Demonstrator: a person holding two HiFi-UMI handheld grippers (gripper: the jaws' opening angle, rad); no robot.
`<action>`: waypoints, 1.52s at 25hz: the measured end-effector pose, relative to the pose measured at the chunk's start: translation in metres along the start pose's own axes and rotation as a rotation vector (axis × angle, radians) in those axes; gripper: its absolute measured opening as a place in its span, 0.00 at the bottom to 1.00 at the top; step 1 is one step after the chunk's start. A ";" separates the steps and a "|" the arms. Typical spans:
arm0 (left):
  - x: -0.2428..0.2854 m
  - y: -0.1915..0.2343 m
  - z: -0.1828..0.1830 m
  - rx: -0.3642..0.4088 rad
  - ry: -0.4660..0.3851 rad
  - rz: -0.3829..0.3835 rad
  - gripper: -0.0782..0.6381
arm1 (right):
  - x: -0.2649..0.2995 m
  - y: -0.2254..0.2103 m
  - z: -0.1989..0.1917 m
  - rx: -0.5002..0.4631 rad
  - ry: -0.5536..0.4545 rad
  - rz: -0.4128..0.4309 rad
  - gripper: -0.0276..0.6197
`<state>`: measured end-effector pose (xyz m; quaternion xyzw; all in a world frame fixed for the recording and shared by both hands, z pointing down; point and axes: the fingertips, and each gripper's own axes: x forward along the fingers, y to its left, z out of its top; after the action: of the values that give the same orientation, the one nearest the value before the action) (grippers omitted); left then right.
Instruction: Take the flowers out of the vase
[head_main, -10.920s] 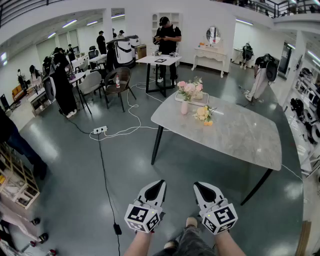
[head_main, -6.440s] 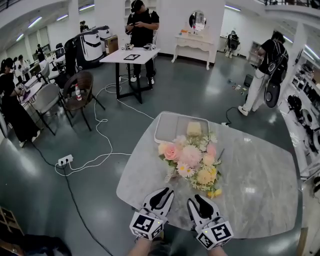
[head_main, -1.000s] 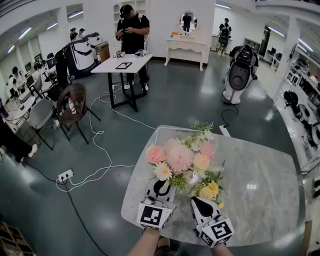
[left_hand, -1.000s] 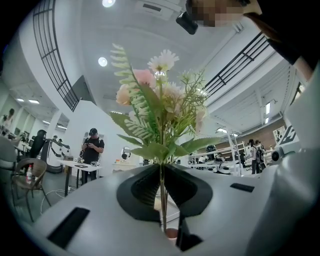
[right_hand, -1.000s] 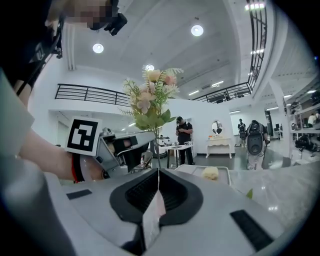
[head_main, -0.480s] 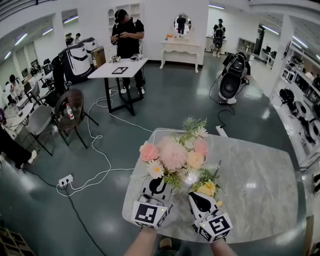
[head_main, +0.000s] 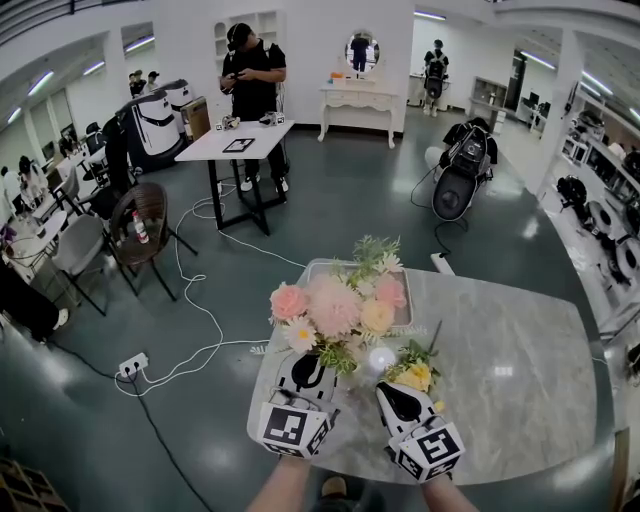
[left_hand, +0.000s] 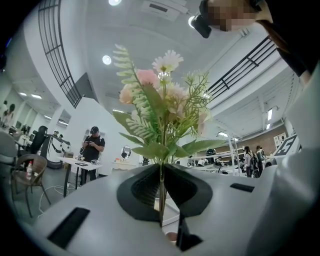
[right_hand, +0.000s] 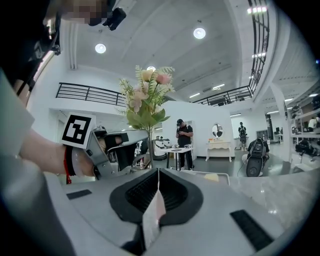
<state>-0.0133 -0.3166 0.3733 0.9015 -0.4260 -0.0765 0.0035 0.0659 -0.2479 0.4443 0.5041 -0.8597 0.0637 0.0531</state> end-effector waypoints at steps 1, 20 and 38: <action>-0.001 0.002 0.000 -0.002 0.005 0.004 0.16 | 0.000 0.000 0.001 0.001 0.001 0.000 0.08; -0.043 0.020 -0.021 -0.016 0.078 0.073 0.16 | 0.009 0.009 0.013 -0.026 0.005 0.030 0.08; -0.107 -0.036 -0.031 -0.039 0.115 0.211 0.16 | -0.044 0.028 0.011 -0.052 0.017 0.172 0.08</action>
<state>-0.0482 -0.2138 0.4156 0.8544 -0.5159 -0.0320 0.0535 0.0620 -0.1985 0.4254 0.4262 -0.9007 0.0501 0.0679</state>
